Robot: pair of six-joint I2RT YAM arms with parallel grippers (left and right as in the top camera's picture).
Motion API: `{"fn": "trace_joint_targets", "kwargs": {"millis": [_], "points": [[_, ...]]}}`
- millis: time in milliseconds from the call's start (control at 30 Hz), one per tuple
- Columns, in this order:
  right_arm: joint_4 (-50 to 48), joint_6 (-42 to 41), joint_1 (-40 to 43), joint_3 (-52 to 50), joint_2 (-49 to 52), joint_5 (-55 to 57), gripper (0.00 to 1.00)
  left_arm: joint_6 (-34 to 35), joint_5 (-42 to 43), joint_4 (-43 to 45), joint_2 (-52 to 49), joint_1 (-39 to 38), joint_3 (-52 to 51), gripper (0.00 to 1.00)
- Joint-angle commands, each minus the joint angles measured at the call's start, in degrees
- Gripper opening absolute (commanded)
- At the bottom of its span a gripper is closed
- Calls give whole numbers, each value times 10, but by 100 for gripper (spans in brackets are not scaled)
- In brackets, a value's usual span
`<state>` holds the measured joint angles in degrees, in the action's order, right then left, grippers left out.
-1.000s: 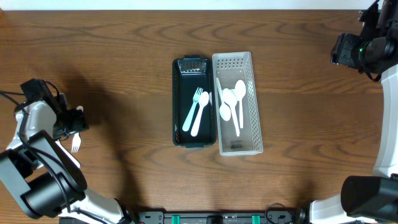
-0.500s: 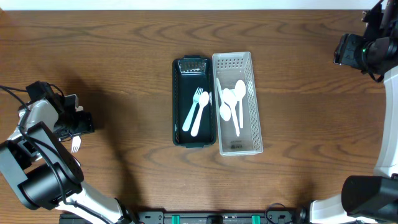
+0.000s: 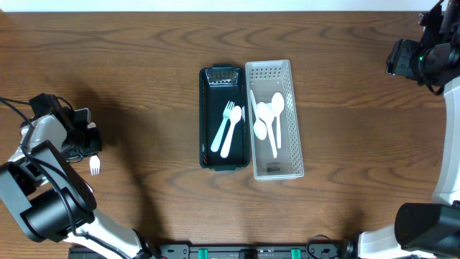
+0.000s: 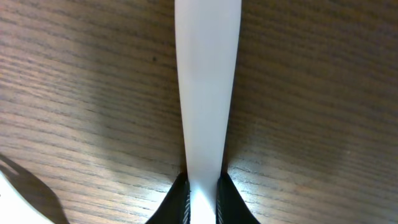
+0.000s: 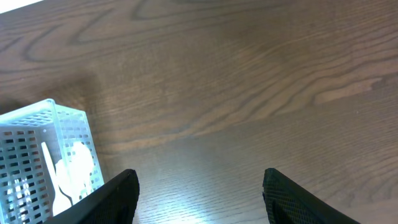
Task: Pack container
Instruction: 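Carry the knife right and release it into the black tray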
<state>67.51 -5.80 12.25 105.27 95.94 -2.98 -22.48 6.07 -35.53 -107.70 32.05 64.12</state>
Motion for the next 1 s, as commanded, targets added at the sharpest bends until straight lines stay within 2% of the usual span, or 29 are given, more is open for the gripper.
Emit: {"fn": "trace_joint_targets", "kwargs": {"millis": [0,200,367,533,800,967], "points": [[0,8,9,-1,1,2,67,12,8,3,-28,0,-6,6],[-2,7,9,-1,1,2,67,87,11,-21,-12,-9,20,6],[-5,7,9,-1,1,2,67,130,22,-94,50,-73,82,6],[-5,7,9,-1,1,1,67,203,21,-146,133,-195,149,6],[-4,7,8,-1,1,-5,67,376,21,-113,173,-422,198,6],[-4,7,8,-1,1,-5,67,383,18,-86,146,-523,197,6]]}}
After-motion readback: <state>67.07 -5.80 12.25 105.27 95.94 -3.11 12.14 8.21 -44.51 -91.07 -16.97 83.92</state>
